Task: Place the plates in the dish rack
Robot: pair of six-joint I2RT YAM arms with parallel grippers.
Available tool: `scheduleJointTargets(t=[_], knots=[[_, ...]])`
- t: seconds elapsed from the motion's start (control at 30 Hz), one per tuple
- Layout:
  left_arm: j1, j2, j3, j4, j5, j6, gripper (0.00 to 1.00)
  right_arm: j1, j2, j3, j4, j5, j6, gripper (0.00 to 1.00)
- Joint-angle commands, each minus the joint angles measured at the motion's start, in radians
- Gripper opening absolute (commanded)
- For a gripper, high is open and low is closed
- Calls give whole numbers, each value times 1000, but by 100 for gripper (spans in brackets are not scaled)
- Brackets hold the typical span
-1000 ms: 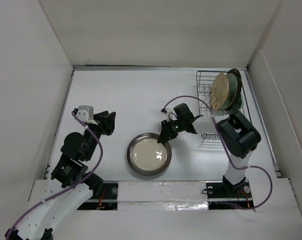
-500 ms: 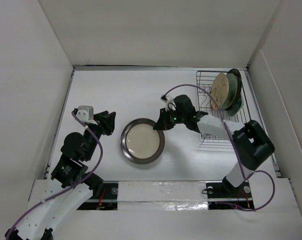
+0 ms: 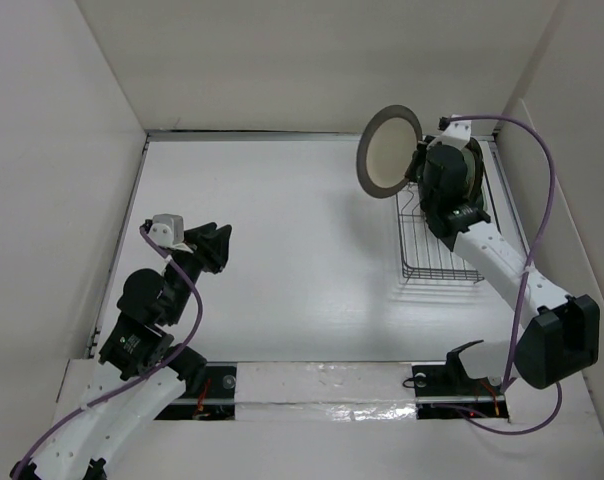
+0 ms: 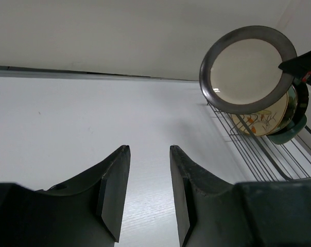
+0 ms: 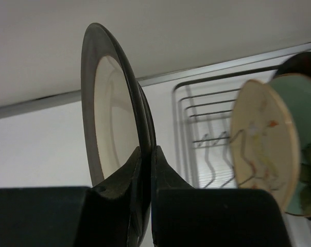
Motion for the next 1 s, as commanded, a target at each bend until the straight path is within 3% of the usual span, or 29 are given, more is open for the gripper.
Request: scheduleJointTargets(t=[0.0, 0.37, 0.97], knots=[[5, -18, -2, 42, 18, -9, 34, -10, -42, 70, 176, 312, -139, 0], [5, -5, 2, 39, 30, -10, 34, -87, -10, 108, 245, 480, -375, 0], [5, 24, 2, 34, 20, -9, 34, -96, 116, 131, 199, 409, -420, 0]])
